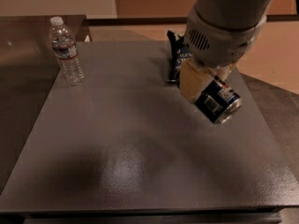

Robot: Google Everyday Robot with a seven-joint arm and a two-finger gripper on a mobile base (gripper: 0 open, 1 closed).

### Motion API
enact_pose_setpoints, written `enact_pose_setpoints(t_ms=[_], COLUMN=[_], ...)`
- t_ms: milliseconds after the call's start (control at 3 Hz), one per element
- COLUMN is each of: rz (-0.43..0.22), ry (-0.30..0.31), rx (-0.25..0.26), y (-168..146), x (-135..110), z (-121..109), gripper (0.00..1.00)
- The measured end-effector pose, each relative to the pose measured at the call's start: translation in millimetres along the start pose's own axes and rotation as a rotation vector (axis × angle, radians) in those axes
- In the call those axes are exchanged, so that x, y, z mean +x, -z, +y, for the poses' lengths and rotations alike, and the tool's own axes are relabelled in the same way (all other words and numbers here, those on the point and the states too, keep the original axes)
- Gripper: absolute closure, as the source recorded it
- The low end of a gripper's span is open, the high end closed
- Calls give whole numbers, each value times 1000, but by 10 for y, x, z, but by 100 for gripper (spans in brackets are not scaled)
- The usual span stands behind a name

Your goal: Pick pepsi can

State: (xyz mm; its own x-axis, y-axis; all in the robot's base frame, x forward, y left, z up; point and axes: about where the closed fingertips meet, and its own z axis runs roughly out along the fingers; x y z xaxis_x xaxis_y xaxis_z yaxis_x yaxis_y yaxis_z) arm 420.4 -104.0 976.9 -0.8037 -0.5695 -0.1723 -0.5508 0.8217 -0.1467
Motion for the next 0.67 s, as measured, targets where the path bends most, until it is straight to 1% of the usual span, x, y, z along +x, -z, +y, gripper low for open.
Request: enact_pose_setpoints(t_ms=[333,667], rz=[-53,-56], ry=[3,3], rx=[7,8], y=[128,133], x=[-80,-83], z=[15,20], gripper=[100,100])
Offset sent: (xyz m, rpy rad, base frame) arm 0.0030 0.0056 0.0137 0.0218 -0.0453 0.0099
